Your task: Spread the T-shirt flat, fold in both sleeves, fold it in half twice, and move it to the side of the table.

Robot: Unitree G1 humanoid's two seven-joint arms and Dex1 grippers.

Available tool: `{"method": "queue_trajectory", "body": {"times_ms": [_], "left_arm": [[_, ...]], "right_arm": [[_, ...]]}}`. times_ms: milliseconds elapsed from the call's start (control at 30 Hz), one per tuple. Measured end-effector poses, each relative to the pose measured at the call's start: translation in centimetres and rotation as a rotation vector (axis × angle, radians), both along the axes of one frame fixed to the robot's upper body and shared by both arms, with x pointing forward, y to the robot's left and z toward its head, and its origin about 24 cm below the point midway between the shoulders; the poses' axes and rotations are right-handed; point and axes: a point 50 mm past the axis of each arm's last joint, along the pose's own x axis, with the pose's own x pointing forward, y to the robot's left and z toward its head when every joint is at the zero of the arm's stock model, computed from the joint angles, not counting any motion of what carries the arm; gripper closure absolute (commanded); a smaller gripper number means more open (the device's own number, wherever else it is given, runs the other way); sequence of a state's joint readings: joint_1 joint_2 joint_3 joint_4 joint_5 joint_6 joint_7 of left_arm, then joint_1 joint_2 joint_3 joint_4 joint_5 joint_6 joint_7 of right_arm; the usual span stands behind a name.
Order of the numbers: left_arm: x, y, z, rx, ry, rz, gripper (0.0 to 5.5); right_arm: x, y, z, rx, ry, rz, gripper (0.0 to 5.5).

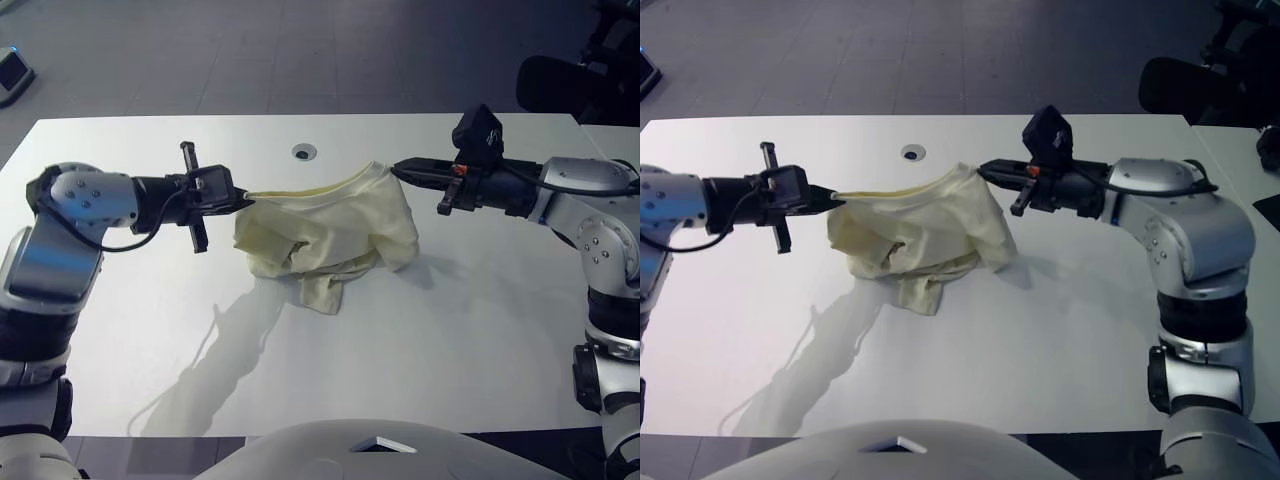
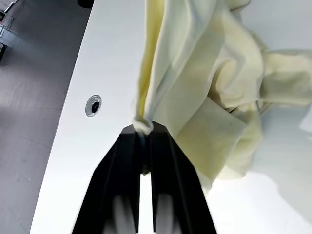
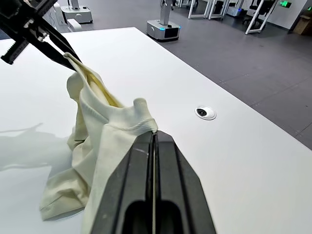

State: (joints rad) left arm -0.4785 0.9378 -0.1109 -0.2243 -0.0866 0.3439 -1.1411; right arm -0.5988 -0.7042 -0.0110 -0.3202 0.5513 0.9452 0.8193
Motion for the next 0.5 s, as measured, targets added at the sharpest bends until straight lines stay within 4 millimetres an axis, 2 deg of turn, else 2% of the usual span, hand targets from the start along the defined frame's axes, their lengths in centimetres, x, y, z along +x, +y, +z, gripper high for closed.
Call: {"method": "queue_trajectory", "body": {"times_ms": [133,333,433,500], "left_arm": [[2.1,-0.2,1.4,0.021,0.001,-0.048,5.43],[7.5,-1.7,3.4,-0.003,-0.055,-0.047,5.43],[10.3,-2.6,4.4,-0.026,-0.076,0.010,5.43],[11.4,-2.8,4.7,-0.027,-0.098,0.059,5.43]], "right_arm": [[2.3,-0.5,1.3,-0.010,-0.050,-0.024,5.50],[8.0,-0.6,1.6,-0.036,-0.091,-0.116,5.50],[10.8,0.0,2.3,-0.055,-0.136,-0.168,5.50],[12.0,0.2,2.6,-0.068,-0.170,-0.217,5.50]]}}
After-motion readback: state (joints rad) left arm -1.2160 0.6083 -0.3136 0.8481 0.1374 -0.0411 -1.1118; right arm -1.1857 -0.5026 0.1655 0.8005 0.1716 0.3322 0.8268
